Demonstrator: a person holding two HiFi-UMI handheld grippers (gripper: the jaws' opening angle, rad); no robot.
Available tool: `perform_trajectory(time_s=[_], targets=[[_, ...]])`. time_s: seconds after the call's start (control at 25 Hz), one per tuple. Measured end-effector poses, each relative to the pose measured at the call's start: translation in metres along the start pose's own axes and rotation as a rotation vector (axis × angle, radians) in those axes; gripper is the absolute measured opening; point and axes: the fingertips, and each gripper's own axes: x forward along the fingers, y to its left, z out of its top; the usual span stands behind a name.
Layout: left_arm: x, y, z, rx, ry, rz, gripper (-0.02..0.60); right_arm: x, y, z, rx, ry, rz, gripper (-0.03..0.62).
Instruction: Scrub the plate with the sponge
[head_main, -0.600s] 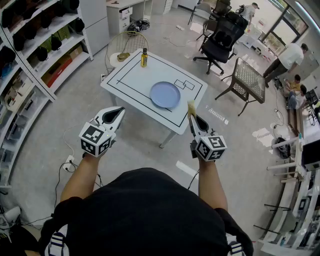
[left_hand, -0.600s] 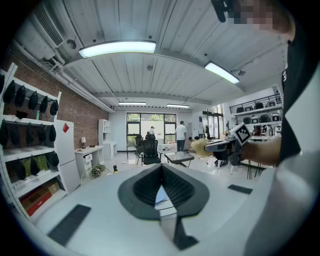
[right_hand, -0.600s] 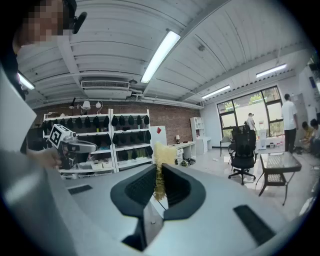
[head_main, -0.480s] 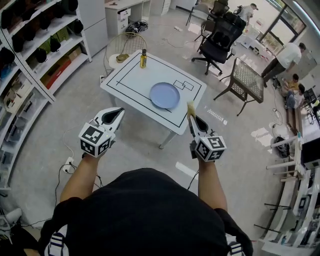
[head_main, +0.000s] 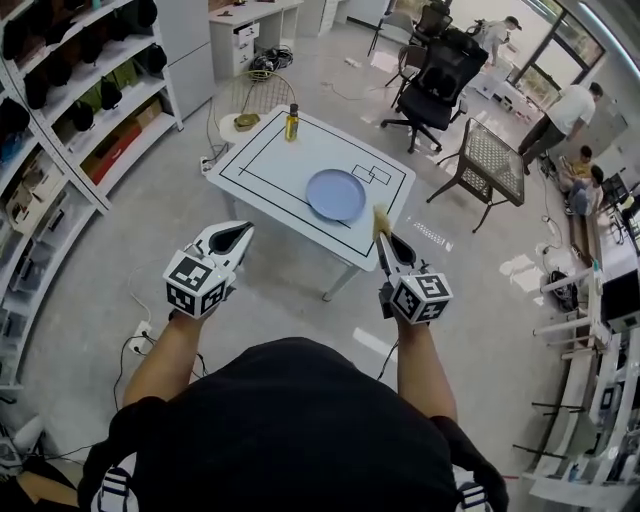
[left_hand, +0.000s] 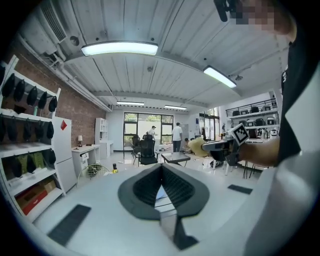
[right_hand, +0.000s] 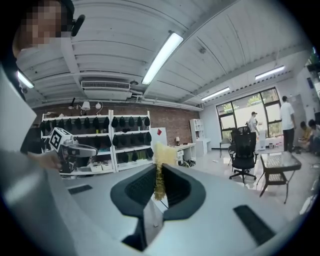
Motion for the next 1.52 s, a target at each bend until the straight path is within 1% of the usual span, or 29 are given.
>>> perform_trajectory(time_s=[0.28, 0.52, 0.84, 1.04, 1.32, 1.52], targets=[[-0.003, 0.005, -0.005, -0.004, 0.002, -0.035, 0.006, 0.006, 0.012, 0.001, 0.017, 0.002, -0.017, 0.028], [0.001, 0.014, -0.006, -0.002, 0.006, -0.043, 0.006, 0.013, 0.009, 0.000, 0.017, 0.006, -0.033, 0.028], [0.019, 0.023, -0.009, 0.009, 0.021, -0.062, 0.006, 0.027, -0.008, -0.007, 0.040, 0.005, -0.056, 0.028], [0.035, 0.038, -0.009, 0.013, 0.028, -0.056, 0.006, 0.047, -0.020, -0.014, 0.051, 0.014, -0.051, 0.028], [0.062, 0.056, -0.020, -0.006, 0.060, -0.053, 0.006, 0.077, -0.039, -0.020, 0.064, 0.027, -0.042, 0.028], [0.088, 0.067, -0.022, -0.018, 0.071, -0.054, 0.006, 0.093, -0.064, -0.025, 0.076, 0.045, -0.050, 0.029]])
